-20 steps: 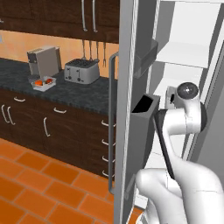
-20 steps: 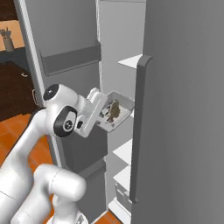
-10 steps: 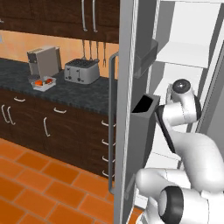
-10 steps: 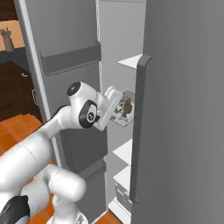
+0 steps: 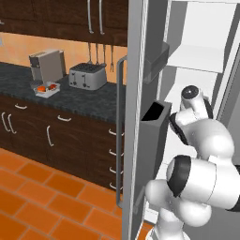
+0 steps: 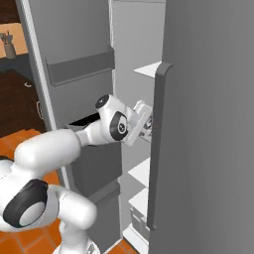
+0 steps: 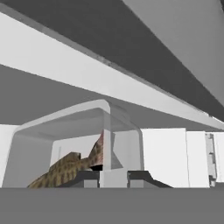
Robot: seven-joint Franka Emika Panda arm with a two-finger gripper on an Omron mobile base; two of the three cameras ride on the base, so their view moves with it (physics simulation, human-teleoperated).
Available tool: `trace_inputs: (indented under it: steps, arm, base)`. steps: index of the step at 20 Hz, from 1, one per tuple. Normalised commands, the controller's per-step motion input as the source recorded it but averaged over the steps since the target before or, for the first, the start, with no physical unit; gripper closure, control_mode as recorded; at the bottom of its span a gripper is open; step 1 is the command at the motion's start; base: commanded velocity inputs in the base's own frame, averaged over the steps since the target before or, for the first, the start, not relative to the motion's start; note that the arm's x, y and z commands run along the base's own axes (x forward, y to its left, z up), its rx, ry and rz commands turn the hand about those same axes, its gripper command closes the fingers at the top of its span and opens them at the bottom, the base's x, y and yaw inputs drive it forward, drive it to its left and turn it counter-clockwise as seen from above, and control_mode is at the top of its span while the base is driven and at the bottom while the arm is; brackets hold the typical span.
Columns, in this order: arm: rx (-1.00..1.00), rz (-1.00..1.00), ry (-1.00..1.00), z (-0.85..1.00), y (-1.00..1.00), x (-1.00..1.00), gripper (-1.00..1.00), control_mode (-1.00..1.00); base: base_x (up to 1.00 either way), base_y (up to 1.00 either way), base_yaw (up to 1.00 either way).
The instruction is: Take the meat container that has the fish and place it on the second highest rack of the freezer. Then take the vegetable container that has the tomato and squash and place it on the highest rack of the freezer.
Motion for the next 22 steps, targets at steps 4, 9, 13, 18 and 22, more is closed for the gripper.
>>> trace_inputs:
  steps: [4, 9, 13, 18, 22]
  arm:
    - [0.0, 0.0, 0.0, -0.2, -0.18, 0.61, 1.0, -1.0]
    - [0.0, 0.0, -0.01, -0.04, -0.26, 0.61, 1.0, -1.0]
    - [0.0, 0.0, 0.0, -0.12, -0.23, 0.64, 1.0, -1.0]
    - [0.0, 0.0, 0.0, -0.39, -0.19, 0.53, 1.0, -1.0]
    - [0.0, 0.0, 0.0, -0.38, -0.23, 0.45, 1.0, -1.0]
  base:
    - [0.0, 0.0, 0.0]
    - [0.0, 0.0, 0.0]
    - [0.0, 0.0, 0.0]
    - [0.0, 0.0, 0.0]
    - [0.0, 0.0, 0.0]
